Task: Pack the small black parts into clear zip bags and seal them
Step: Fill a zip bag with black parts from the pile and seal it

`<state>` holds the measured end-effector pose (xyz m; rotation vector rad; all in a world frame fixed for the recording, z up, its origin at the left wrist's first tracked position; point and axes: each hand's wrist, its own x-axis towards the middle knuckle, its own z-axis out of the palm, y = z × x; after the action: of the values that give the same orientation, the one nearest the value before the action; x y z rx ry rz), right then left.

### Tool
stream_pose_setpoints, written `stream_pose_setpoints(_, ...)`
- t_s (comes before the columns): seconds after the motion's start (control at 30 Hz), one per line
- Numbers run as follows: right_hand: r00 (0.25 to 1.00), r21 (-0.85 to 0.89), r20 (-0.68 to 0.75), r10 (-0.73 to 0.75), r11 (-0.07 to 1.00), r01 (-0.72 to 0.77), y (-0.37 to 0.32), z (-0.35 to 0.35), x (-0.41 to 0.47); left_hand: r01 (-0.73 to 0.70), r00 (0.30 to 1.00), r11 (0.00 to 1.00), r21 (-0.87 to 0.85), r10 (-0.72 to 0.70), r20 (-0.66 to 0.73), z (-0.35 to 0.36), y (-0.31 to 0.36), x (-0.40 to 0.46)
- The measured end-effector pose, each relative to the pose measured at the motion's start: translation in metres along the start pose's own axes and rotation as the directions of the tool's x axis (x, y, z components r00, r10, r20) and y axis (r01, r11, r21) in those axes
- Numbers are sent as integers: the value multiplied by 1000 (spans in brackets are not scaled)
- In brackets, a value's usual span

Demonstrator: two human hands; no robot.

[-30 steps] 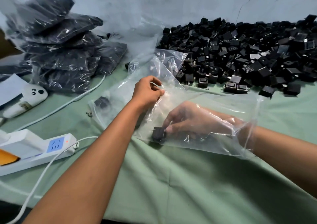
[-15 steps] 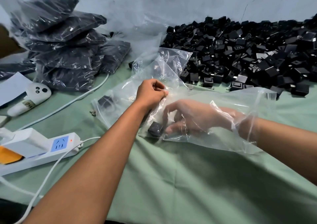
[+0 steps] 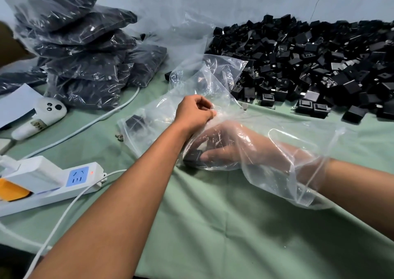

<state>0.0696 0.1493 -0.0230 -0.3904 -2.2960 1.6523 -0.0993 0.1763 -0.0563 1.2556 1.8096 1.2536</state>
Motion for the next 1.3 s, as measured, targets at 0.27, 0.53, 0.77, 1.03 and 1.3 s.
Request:
stream_pose_setpoints(0.27,985,-187,-118,129,971,-150,-2,-1,-11,12,1000,1000,7,-12,-24,2,1,-2)
stream_pose_setpoints(0.53,933,294,-225,282,932,-211,5,-21,-66,24,996,998,62,-18,-90,3,4,-6)
stream_pose_setpoints(0.77,887,302,-43,461,852,-428,6,-84,-177,65,987,996,57,-56,-149,2,18,-26)
stream_pose_setpoints(1.03,244,-88,-964,108,734,-673,15,-117,-203,-134,943,787,602,288,-165,22,61,-87)
stream_pose_setpoints(1.3,552,-464,-826,115,418,-781,43,-144,-197,-179,984,542,821,118,137,36,40,-114)
